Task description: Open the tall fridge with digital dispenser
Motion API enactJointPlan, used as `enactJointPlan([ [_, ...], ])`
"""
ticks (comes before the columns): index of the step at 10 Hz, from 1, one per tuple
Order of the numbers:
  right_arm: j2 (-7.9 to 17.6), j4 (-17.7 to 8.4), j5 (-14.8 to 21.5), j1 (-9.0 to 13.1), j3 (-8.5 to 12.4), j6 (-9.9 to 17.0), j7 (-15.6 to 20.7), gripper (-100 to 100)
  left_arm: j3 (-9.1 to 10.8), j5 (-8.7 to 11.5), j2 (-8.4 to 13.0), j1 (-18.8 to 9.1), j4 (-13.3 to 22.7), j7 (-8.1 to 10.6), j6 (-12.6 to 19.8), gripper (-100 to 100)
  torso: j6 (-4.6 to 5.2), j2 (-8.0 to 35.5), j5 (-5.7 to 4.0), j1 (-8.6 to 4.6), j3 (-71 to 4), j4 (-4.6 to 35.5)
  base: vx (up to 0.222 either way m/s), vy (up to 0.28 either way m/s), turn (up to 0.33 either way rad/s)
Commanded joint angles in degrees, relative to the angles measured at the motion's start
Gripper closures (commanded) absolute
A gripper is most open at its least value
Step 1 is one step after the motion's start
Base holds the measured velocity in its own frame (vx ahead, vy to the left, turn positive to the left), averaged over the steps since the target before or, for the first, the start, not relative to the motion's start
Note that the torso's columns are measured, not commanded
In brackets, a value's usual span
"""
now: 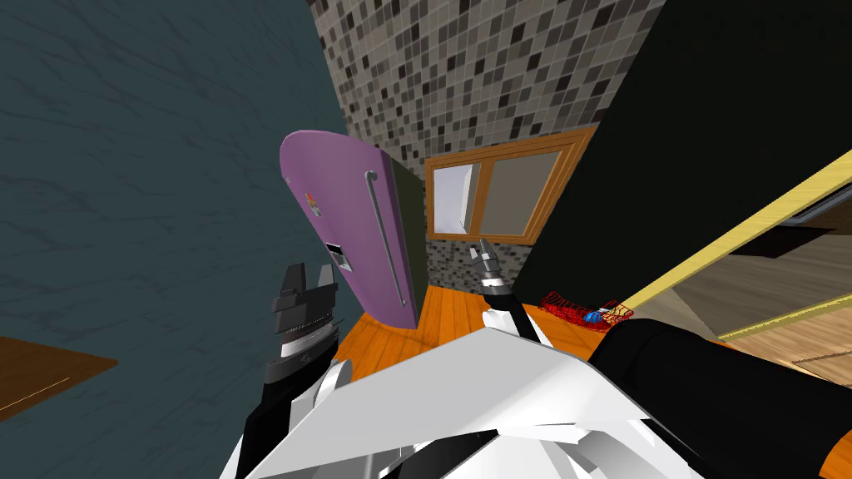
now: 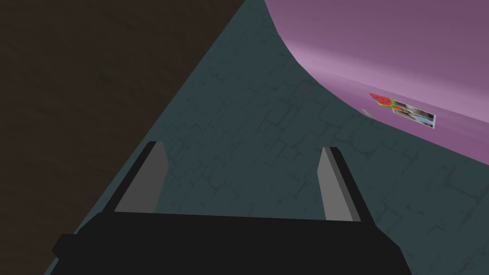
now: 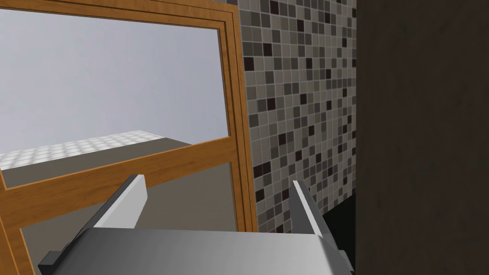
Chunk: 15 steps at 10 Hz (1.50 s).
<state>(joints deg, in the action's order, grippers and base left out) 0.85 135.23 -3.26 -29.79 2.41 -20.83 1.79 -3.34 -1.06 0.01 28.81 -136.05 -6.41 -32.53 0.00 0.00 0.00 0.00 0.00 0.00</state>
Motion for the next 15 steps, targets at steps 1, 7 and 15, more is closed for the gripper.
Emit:
enactJointPlan([
  [1,0.00,0.00,0.00,0.00,0.00,0.00,0.00,0,0.00,0.00,0.00,0.00,0.00,0.00,0.00,0,0.00,2.32,0.00,0.00,-4.67,2.35,0.000,0.000,0.000],
  [7,0.00,0.02,0.00,0.00,0.00,-0.01,0.00,0,0.00,0.00,0.00,0.00,-0.01,0.00,0.00,0,0.00,26.93,0.00,0.00,-53.81,26.91,0.000,0.000,0.000],
  [15,0.00,-0.01,0.00,-0.01,0.00,0.00,0.00,0,0.21,-1.60,7.08,0.54,1.21,-0.82,4.81,-100,0.00,42.21,-0.01,-0.05,-84.61,42.26,0.022,-0.015,-0.019],
])
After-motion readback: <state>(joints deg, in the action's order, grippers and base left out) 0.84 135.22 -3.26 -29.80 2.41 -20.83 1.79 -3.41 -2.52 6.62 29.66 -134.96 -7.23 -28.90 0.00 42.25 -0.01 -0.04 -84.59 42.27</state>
